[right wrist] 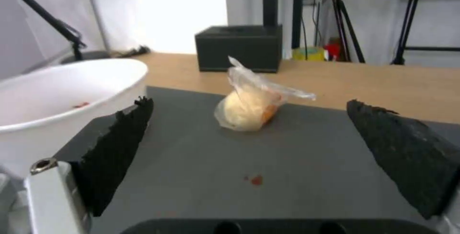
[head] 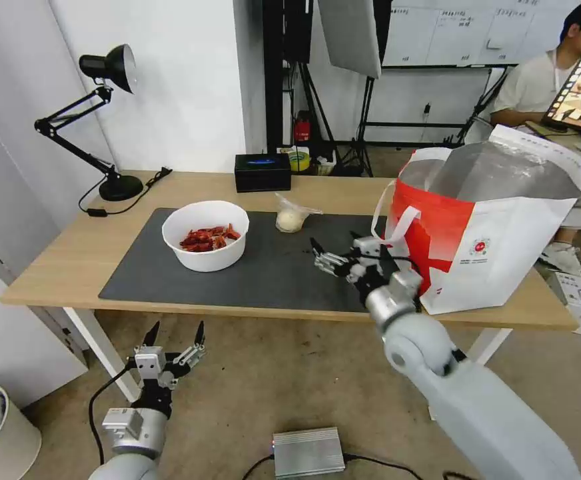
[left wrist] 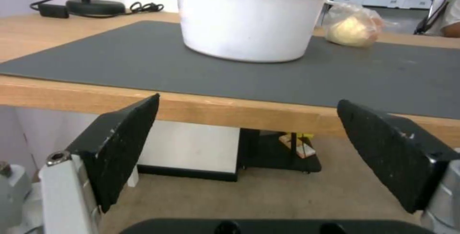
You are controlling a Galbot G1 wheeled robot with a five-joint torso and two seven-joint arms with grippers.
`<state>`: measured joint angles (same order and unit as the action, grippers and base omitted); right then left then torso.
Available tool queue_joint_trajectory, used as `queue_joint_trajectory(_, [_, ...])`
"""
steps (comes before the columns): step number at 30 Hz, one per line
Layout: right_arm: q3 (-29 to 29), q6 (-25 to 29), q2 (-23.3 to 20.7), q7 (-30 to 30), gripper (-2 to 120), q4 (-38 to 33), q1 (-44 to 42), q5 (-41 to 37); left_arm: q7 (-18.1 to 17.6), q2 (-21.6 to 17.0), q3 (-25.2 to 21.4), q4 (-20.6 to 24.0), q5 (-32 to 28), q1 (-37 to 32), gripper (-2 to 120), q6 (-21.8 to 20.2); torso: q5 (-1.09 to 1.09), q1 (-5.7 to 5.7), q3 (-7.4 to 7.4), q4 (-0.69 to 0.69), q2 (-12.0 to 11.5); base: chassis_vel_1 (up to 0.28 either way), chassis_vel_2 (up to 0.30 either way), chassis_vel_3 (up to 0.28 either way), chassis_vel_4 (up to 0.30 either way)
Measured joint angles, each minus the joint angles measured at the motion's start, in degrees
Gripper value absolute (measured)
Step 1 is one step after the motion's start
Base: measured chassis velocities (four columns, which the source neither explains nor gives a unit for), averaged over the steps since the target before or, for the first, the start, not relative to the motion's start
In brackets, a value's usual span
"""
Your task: Pick up the trash from the table and place it into the takeout bag.
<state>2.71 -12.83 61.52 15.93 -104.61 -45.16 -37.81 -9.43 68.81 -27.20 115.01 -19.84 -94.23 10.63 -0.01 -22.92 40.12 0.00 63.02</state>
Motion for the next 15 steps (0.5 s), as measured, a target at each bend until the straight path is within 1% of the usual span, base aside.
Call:
queue_joint_trajectory(1, [0.31,-0.44,0.51,0.18,100,0.90,0.84,0.02,0.00,0.00,-0.08,-0.05,0.00,-0.01,100,0.01,0.00,0.00,0.00,0.00,0.00,0.000,0.000,0.000,0.000])
queue_joint_trajectory(2, [1.19,-1.44,1.84,0.78,100,3.35,3.06,0.09,0.02,-0.01,-0.28,-0.18,-0.04,-0.03,100,0.02,0.02,0.00,0.00,0.00,0.00,0.000,0.000,0.000,0.000])
queue_joint_trajectory(3, [1.19,-1.44,1.84,0.78,100,3.35,3.06,0.09,0.02,-0.01,-0.28,-0.18,-0.04,-0.03,100,0.02,0.02,0.00,0.00,0.00,0.00,0.000,0.000,0.000,0.000])
queue_joint_trajectory(5, [3.69,-3.71,5.32,2.78,100,10.14,9.57,0.13,0.04,-0.17,-0.56,-0.50,-0.67,0.06,100,0.06,0.00,-0.01,0.00,0.01,0.00,0.000,0.000,0.000,0.000])
queue_joint_trajectory(6, [5.00,-5.44,6.94,4.59,100,13.32,12.73,0.07,-0.56,-0.22,-0.40,-0.55,-1.52,0.23,100,-0.18,0.01,-0.01,0.00,0.01,0.00,0.000,0.000,0.000,0.000])
queue_joint_trajectory(7, [5.00,-5.44,6.94,4.59,100,13.32,12.73,0.07,-0.56,-0.22,-0.40,-0.55,-1.52,0.23,100,-0.18,0.01,-0.01,0.00,0.01,0.00,0.000,0.000,0.000,0.000])
queue_joint_trajectory(9, [6.11,-6.76,8.58,6.11,100,16.34,15.50,0.03,-0.87,-0.23,-0.38,-0.79,-1.74,0.42,100,-0.36,-0.01,0.00,-0.01,0.00,0.00,0.000,0.000,0.000,0.000])
queue_joint_trajectory(10, [6.11,-6.76,8.58,6.11,100,16.34,15.50,0.03,-0.87,-0.23,-0.38,-0.79,-1.74,0.42,100,-0.36,-0.01,0.00,-0.01,0.00,0.00,0.000,0.000,0.000,0.000])
queue_joint_trajectory(13, [7.19,-9.82,11.95,8.25,100,22.19,19.58,-0.09,-0.94,-0.70,-0.42,-1.34,-1.91,0.65,100,-0.41,0.00,0.00,-0.01,0.00,0.00,0.000,0.000,0.000,0.000])
queue_joint_trajectory(14, [7.19,-9.82,11.95,8.25,100,22.19,19.58,-0.09,-0.94,-0.70,-0.42,-1.34,-1.91,0.65,100,-0.41,0.00,0.00,-0.01,0.00,0.00,0.000,0.000,0.000,0.000])
queue_joint_trajectory(15, [7.37,-10.60,12.96,8.89,100,23.98,20.54,-0.11,-0.94,-0.87,-0.43,-1.51,-1.93,0.79,100,-0.41,0.01,0.00,0.00,0.00,0.01,0.000,0.000,0.000,0.000])
